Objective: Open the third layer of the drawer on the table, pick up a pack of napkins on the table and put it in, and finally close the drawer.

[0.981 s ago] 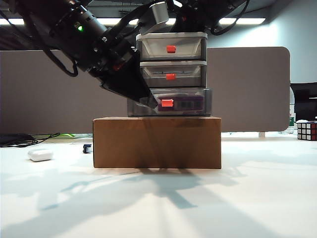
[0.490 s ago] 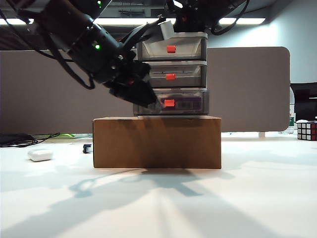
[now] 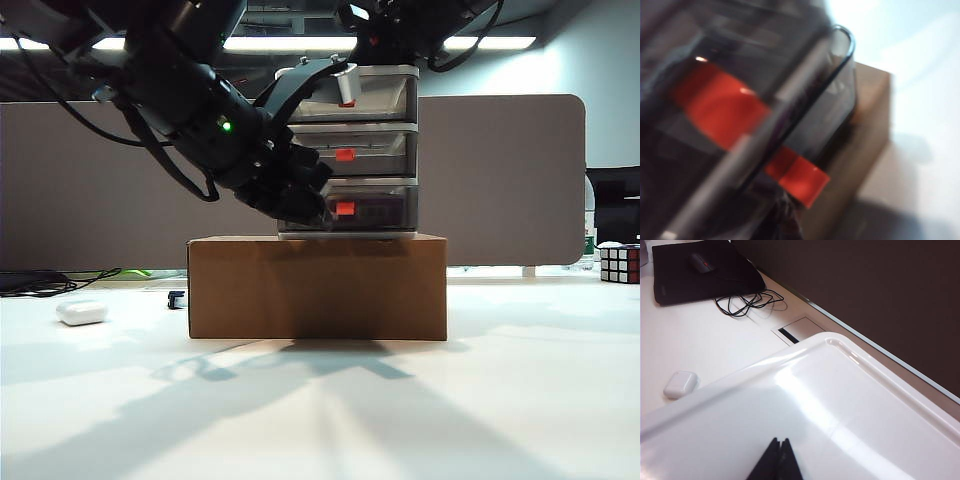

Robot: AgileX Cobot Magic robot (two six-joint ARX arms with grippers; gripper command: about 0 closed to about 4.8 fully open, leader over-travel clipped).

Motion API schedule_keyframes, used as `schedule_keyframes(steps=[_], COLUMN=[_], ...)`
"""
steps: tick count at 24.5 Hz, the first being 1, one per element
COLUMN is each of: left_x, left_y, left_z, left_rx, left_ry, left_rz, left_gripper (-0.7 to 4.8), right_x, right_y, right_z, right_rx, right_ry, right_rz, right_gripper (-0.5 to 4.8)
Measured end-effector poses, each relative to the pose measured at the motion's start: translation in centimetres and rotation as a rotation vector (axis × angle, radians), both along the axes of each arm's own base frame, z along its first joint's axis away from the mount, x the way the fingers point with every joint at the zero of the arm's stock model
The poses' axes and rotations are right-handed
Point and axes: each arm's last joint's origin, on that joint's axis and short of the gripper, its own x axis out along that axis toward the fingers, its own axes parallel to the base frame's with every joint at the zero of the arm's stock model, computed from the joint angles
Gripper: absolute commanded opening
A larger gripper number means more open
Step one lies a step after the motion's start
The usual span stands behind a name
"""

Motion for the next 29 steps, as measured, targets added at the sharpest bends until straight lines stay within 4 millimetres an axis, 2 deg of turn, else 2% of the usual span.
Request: schedule_keyframes(steps=[5, 8, 11, 14, 17, 19, 20, 22, 23, 27, 29], left_x=[0.1, -0.5, -1.8, -3.4, -6.2, -8.7, -10.8, -13.7, -14.8, -16.8, -17.4], left_y=[0.0, 0.5, 1.5, 2.7, 4.9, 6.9, 8.5, 11.0, 11.9, 13.4, 13.9], left_z=[0.3, 1.1, 3.2, 5.2, 6.5, 7.4, 7.8, 7.1, 5.9, 3.0, 1.7], left_rx=[-0.01, 0.007, 0.002, -0.006, -0.036, -0.09, -0.14, -0.235, -0.264, -0.343, -0.355], left_ry=[-0.027, -0.006, -0.004, -0.011, -0.048, -0.097, -0.126, -0.145, -0.129, -0.12, -0.123], left_rz=[0.018, 0.018, 0.008, -0.001, -0.002, 0.004, 0.032, 0.11, 0.15, 0.213, 0.222], left_gripper=[-0.06, -0.06, -0.06, -0.06, -0.06, -0.06, -0.06, -0.06, -0.06, -0.06, -0.06], right_x=[0.0, -0.4, -1.9, -4.1, -6.6, -9.2, -10.9, -15.3, -16.6, -19.7, -20.6], right_y=[0.0, -0.2, -0.9, -2.3, -3.7, -5.0, -5.8, -7.6, -8.1, -9.5, -9.8], right_z=[0.0, 0.5, 2.3, 5.2, 6.4, 5.9, 5.3, 3.6, 2.5, -2.1, -3.1], right_rx=[-0.013, -0.041, -0.038, -0.014, -0.003, -0.008, -0.005, 0.032, 0.047, 0.074, 0.095], right_ry=[-0.018, -0.047, -0.074, -0.129, -0.155, -0.138, -0.129, -0.116, -0.103, -0.023, -0.019], right_rz=[0.005, 0.014, 0.015, 0.01, 0.001, 0.0, -0.002, -0.02, -0.034, -0.082, -0.088], right_gripper=[-0.06, -0.06, -0.06, -0.06, -0.06, -0.06, -0.06, -0.06, -0.06, -0.06, -0.06])
